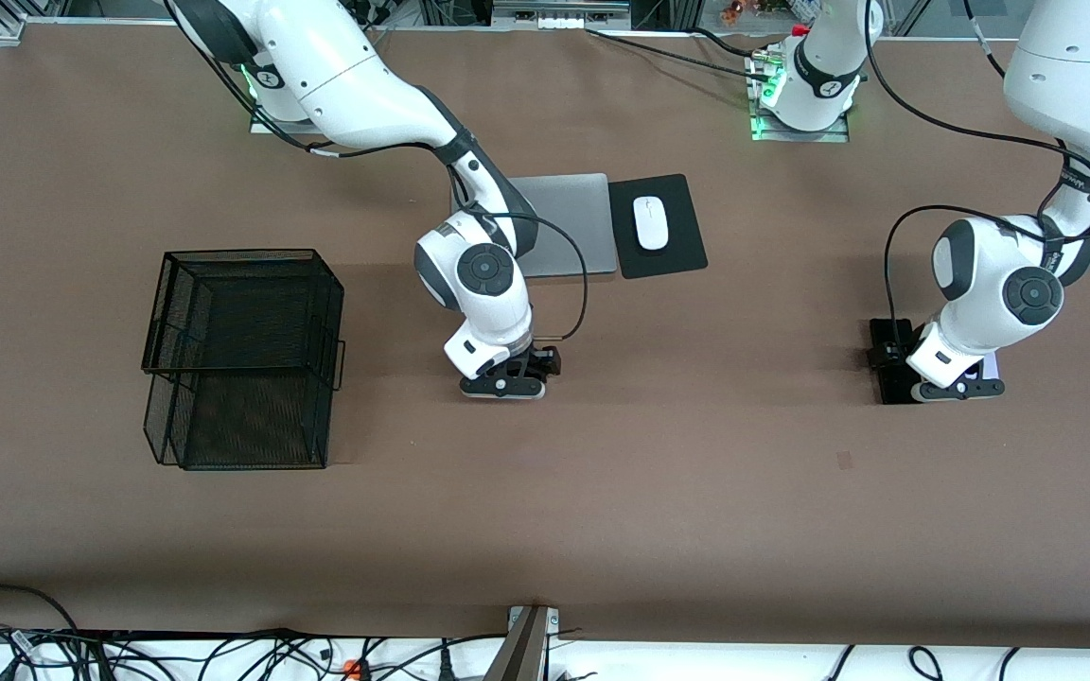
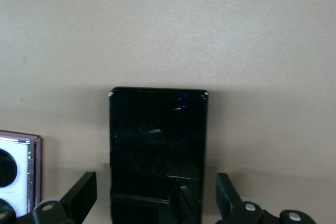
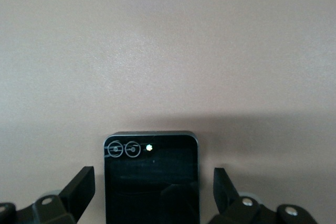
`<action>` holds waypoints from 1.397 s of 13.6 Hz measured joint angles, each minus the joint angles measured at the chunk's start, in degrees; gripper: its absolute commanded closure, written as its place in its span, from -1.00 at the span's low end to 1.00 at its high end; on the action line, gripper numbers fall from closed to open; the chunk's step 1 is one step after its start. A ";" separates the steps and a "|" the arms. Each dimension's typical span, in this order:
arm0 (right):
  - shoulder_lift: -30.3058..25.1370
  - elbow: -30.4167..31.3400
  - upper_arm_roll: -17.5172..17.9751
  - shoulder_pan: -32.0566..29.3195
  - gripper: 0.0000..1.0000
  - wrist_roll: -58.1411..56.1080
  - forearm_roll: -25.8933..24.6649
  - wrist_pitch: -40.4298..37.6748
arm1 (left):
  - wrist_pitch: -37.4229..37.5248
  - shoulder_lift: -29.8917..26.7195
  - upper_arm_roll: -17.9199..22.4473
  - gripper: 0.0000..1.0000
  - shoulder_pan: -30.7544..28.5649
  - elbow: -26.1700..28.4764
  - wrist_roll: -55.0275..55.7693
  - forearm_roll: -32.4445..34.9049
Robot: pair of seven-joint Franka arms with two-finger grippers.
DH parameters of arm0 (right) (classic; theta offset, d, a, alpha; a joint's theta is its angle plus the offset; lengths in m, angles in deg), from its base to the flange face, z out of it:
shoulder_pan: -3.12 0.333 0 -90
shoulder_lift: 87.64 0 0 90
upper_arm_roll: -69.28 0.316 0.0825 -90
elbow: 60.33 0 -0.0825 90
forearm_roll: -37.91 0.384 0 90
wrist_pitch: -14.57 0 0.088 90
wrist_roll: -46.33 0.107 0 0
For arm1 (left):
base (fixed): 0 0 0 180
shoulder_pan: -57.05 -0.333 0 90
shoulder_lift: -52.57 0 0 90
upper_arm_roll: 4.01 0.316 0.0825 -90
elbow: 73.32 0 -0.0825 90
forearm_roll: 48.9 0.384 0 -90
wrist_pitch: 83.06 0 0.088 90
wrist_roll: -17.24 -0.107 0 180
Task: Place phones with both arms
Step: 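Grasp the flip phone with the right gripper while the left gripper grasps the slab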
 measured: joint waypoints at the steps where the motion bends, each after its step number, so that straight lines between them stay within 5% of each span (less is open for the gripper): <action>1: 0.01 0.00 0.00 0.00 -1.00 0.00 0.00 0.00 | -0.63 0.21 0.00 -1.00 -0.28 0.04 0.00 0.00; 11: 1.47 0.00 0.00 0.61 -0.92 -0.01 -0.05 1.03 | -3.25 2.14 -0.06 -1.00 -0.69 0.14 1.62 0.00; 12: 1.48 0.00 0.00 0.66 -0.66 -0.01 -0.06 1.11 | -3.49 2.28 -0.09 -1.00 -0.69 0.14 1.70 0.00; 13: 1.48 -0.01 -0.03 0.66 0.03 -0.01 -0.10 1.11 | -3.73 2.49 -0.13 -0.97 -0.69 0.15 1.90 -0.02; 15: 1.46 -0.02 -0.13 0.66 0.46 -0.01 -0.19 1.10 | -4.00 2.65 -0.15 -0.56 -0.69 0.15 2.89 -0.02; 19: 1.15 -0.04 -0.13 0.74 0.71 -0.01 -0.21 1.20 | -3.92 2.07 -0.17 0.38 -0.69 0.18 3.81 -0.02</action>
